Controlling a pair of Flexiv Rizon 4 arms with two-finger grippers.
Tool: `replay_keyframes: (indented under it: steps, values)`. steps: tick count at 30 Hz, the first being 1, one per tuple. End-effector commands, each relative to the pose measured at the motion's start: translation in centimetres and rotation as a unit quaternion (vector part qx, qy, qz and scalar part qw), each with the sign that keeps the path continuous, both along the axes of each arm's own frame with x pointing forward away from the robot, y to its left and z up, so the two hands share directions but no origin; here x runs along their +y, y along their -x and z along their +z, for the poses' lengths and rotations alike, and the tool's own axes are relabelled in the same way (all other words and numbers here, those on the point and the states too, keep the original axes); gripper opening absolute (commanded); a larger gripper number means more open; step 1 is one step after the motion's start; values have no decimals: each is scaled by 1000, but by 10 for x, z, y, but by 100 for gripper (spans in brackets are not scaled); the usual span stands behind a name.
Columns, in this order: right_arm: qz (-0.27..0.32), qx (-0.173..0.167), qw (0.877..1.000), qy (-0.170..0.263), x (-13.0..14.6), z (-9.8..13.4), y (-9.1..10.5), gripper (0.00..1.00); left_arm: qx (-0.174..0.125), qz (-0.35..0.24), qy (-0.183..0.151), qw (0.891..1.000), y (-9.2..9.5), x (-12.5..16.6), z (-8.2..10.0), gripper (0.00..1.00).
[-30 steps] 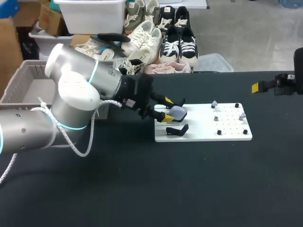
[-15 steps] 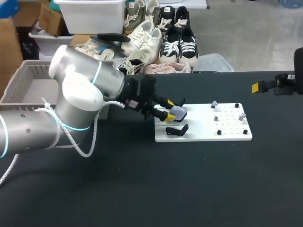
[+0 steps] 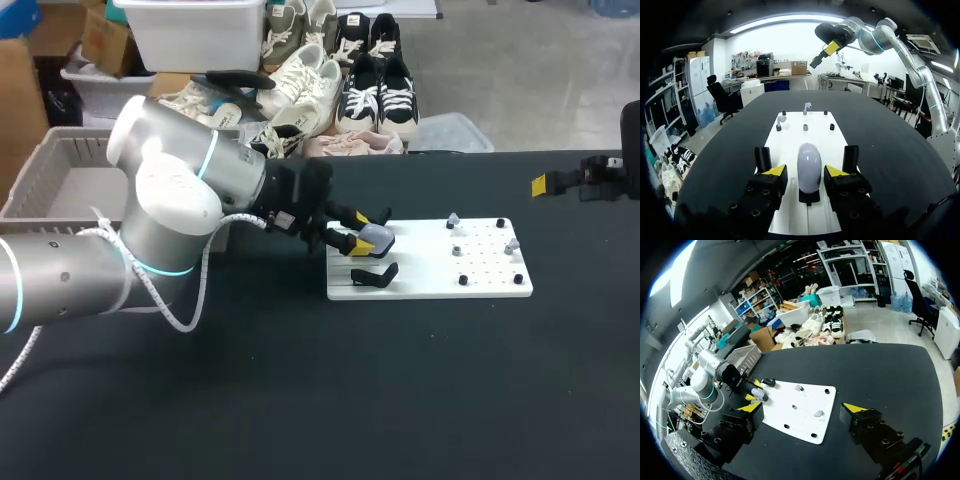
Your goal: Pick up each earbud case from the left stands, insert the matching earbuds, close the lid, and place the case in the box.
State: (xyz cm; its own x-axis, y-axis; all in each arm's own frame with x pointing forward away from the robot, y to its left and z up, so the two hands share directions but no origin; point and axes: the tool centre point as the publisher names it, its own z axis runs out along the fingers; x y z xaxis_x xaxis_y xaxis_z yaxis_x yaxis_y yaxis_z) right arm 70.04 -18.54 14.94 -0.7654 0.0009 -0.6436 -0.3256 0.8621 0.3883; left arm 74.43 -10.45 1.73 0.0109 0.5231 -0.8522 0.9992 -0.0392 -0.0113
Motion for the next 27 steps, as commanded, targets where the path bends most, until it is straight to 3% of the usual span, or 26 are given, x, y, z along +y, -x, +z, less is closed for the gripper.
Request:
replay_keyframes:
  steps: [1, 2, 5, 9, 16, 21, 27]
  values:
    - [2, 0, 1000, -1, -1, 0, -1, 100, 1, -1, 1, 1000, -2, -1, -3, 46]
    - [2, 0, 1000, -1, -1, 0, -1, 100, 1, -1, 1, 1000, -2, -1, -3, 43]
    - [2, 0, 1000, -1, -1, 0, -1, 100, 3, -1, 2, 1000, -1, -1, -3, 0]
    - [2, 0, 1000, -1, -1, 0, -1, 100, 6, 4, 2, 1000, -1, 2, 0, 0]
    - [2, 0, 1000, -1, -1, 0, -1, 100, 8, 16, 18, 1000, 0, 17, 21, 0]
    - [2, 0, 1000, -1, -1, 0, -1, 100, 5, 14, 53, 998, 15, 25, 54, 0]
    - [2, 0, 1000, -1, -1, 0, -1, 100, -8, 20, 125, 992, 41, 22, 103, 0]
